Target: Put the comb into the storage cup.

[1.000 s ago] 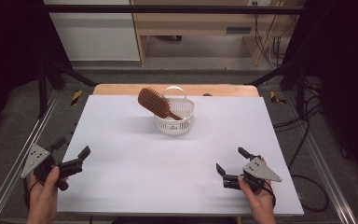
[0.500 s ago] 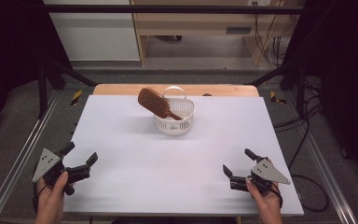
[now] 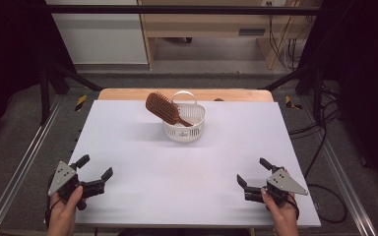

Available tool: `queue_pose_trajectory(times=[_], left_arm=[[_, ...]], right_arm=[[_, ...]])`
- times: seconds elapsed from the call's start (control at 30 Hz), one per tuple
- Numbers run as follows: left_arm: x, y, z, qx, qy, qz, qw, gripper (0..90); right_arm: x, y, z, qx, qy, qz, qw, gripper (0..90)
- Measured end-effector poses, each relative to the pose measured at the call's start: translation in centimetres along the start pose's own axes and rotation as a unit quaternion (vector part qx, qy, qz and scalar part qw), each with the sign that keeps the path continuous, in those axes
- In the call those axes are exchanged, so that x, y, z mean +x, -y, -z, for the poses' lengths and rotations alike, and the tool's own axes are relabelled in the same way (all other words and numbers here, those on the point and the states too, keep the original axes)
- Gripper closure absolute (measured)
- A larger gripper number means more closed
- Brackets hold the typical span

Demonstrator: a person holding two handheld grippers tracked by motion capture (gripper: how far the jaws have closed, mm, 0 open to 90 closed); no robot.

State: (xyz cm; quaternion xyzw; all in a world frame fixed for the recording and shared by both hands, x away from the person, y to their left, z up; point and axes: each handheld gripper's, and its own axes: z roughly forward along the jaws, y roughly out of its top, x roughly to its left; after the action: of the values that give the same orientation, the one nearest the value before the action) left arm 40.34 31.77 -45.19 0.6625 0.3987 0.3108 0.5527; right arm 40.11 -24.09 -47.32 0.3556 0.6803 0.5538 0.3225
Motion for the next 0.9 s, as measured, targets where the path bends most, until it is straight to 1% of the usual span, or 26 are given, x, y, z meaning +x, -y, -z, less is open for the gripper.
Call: queue_pose_trajectory(times=[0.1,0.37,0.57,0.7,0.83,0.9], left_arm=[[-0.5,0.4,-0.2,0.004,0.007,-0.002,1.0000,1.8],[-1.3,0.6,-0.3,0.002,0.016,-0.002,0.9999,1.8],[-1.9,1.1,-0.1,-0.003,0.022,-0.001,0.9997,1.8],[-2.3,1.1,0.1,-0.015,0.019,-0.020,0.9995,2.0],[-2.8,0.9,0.4,-0.022,0.019,-0.031,0.9991,2.0],[-3.2,1.0,0.4,-0.023,0.021,-0.033,0.9990,2.0]], right_arm=[[-0.1,0.1,0.1,0.000,0.000,-0.003,1.0000,2.9],[-0.2,0.2,0.1,0.001,-0.004,-0.008,1.0000,2.9],[-0.2,0.4,0.0,0.005,-0.014,-0.017,0.9998,2.9],[-0.2,0.5,0.0,0.006,-0.019,-0.022,0.9996,2.9],[-0.4,0.5,-0.2,0.008,-0.026,-0.031,0.9992,3.0],[-0.4,0.6,-0.3,0.009,-0.028,-0.034,0.9990,2.9]])
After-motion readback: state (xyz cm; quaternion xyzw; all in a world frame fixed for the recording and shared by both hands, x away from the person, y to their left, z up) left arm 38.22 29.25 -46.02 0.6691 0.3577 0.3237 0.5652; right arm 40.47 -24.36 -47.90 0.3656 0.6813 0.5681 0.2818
